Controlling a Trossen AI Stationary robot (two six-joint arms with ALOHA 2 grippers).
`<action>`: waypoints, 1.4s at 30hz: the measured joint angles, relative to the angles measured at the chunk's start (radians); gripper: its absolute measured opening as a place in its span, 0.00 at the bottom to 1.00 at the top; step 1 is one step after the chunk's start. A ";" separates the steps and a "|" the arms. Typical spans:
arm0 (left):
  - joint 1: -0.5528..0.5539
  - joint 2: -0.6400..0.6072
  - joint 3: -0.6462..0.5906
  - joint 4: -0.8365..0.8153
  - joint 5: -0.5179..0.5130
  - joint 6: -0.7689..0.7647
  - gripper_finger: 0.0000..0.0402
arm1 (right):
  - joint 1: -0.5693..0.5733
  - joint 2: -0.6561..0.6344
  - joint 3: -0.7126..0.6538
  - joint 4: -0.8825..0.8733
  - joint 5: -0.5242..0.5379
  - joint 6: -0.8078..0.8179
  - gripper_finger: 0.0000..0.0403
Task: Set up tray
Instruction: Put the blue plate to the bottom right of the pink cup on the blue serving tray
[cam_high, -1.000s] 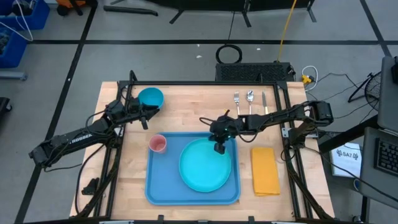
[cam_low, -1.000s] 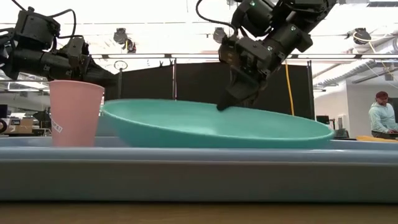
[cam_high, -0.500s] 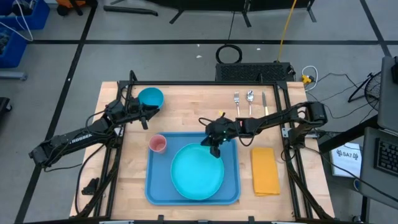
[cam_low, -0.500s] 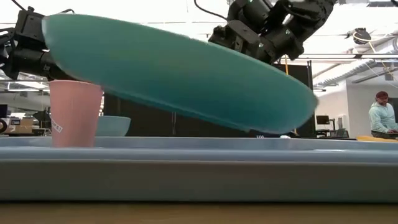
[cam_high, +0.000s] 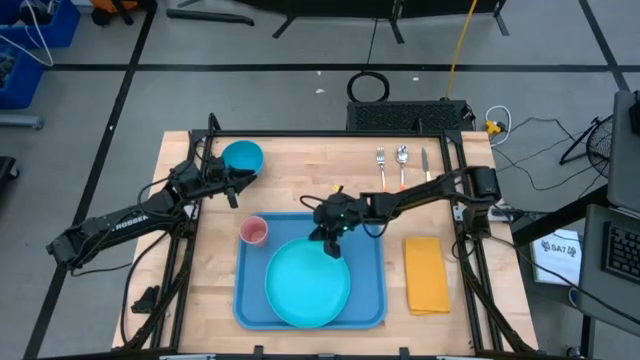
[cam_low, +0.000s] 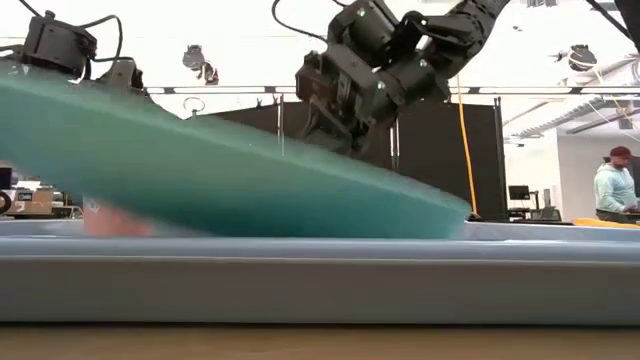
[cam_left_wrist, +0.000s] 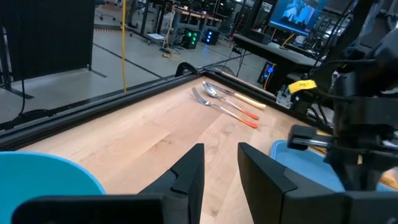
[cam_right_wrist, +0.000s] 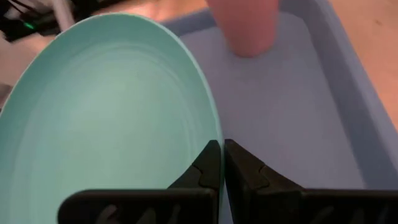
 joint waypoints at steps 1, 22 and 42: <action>0.000 0.000 0.000 0.000 0.000 0.000 0.25 | -0.002 0.007 0.000 -0.001 0.002 0.000 0.00; 0.000 0.000 0.000 -0.002 0.005 0.014 0.25 | -0.014 0.014 0.000 0.099 0.082 -0.012 0.28; -0.409 0.086 0.178 -0.227 -0.063 0.055 0.25 | -0.021 -0.640 -0.156 -0.054 0.326 -0.302 0.29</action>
